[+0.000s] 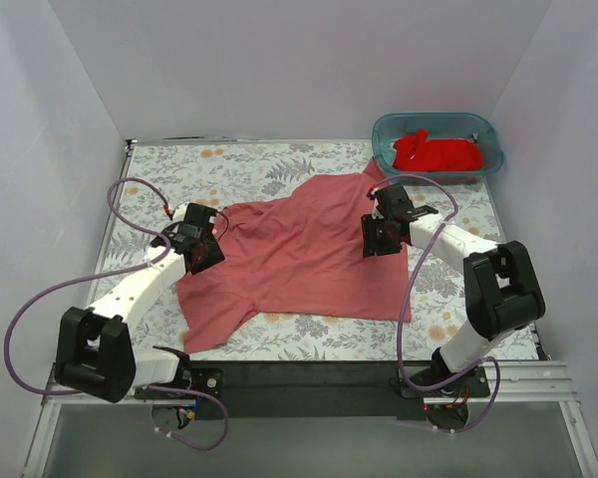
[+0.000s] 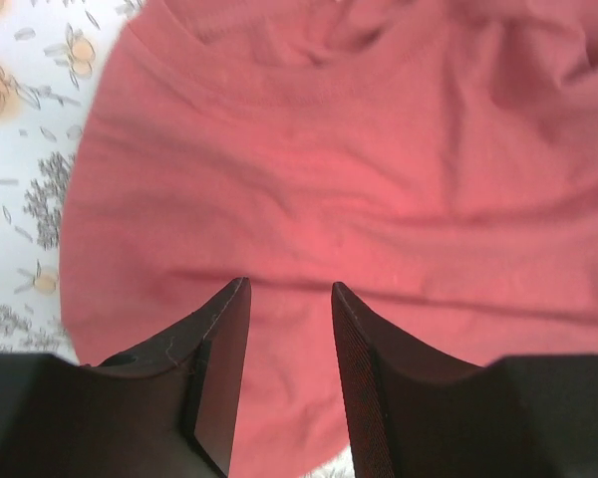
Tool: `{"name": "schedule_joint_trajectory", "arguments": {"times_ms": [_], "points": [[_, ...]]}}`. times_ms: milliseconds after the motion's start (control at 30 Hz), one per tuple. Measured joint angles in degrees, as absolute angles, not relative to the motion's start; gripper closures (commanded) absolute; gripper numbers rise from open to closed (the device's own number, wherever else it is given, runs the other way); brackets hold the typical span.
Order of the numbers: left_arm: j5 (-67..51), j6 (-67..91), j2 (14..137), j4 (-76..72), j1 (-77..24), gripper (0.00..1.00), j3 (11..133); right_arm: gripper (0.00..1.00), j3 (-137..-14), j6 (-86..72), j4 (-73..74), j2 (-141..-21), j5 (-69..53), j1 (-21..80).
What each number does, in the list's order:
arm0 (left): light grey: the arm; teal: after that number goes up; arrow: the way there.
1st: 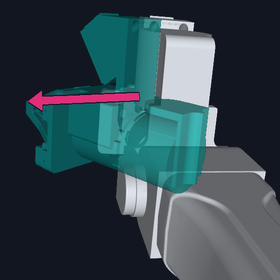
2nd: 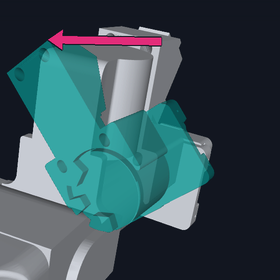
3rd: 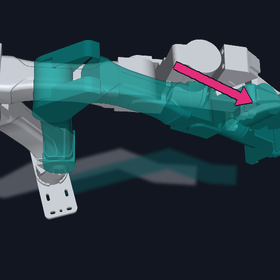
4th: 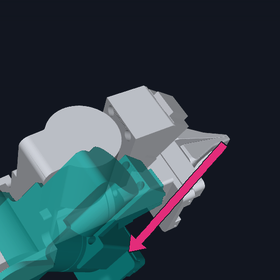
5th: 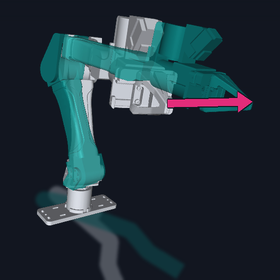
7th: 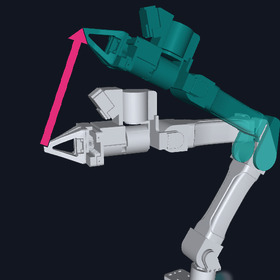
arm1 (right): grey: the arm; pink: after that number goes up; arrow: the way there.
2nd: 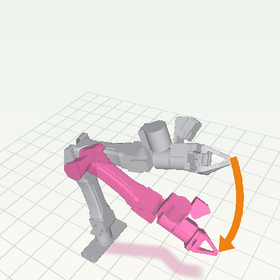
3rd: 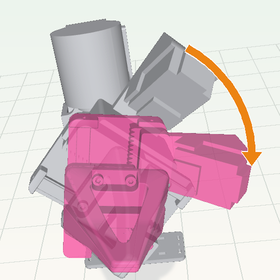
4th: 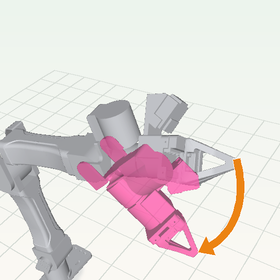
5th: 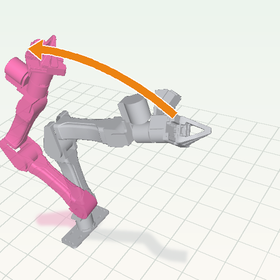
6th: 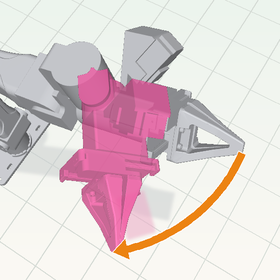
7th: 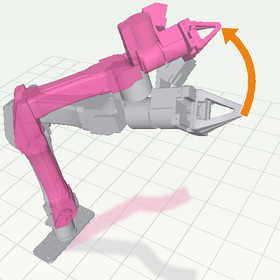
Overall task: Fold and stack the t-shirts
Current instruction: Flatten the tshirt out
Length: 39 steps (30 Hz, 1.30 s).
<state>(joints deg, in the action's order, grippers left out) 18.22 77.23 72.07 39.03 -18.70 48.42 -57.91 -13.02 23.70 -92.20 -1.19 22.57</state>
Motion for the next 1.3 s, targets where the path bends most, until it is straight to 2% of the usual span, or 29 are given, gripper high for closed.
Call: {"name": "schedule_joint_trajectory", "arguments": {"times_ms": [200,533,867,933,1100,1167,1200,1300], "points": [[14.2,76.5,80.8,30.5,-10.2,0.63,48.2,0.51,-61.0,-12.7,22.1,-96.3,1.5,22.5],[9.4,77.8,89.9,23.0,-5.2,0.67,47.8,0.50,-67.8,-10.5,18.4,-106.4,4.4,21.1],[6.3,79.5,103.8,20.3,-2.0,0.68,62.4,0.50,-89.6,-7.7,17.5,-122.7,3.6,17.4],[6.0,79.7,106.2,20.0,-1.8,0.66,65.3,0.50,-94.9,-6.7,17.3,-126.3,3.3,17.3],[5.5,79.2,111.7,20.1,-1.7,0.53,73.0,0.48,-105.4,-4.1,18.8,-132.6,2.9,17.2],[5.4,78.4,112.8,20.7,-1.7,0.45,75.1,0.43,-106.3,-3.3,20.0,-132.6,2.9,17.2],[5.4,78.0,113.0,21.1,-1.7,0.43,75.7,0.38,-106.3,-2.9,20.4,-132.2,2.8,17.2],[5.7,76.9,111.3,23.4,-1.7,0.40,75.5,0.30,-104.0,-2.5,21.4,-128.8,2.2,17.2]]}}
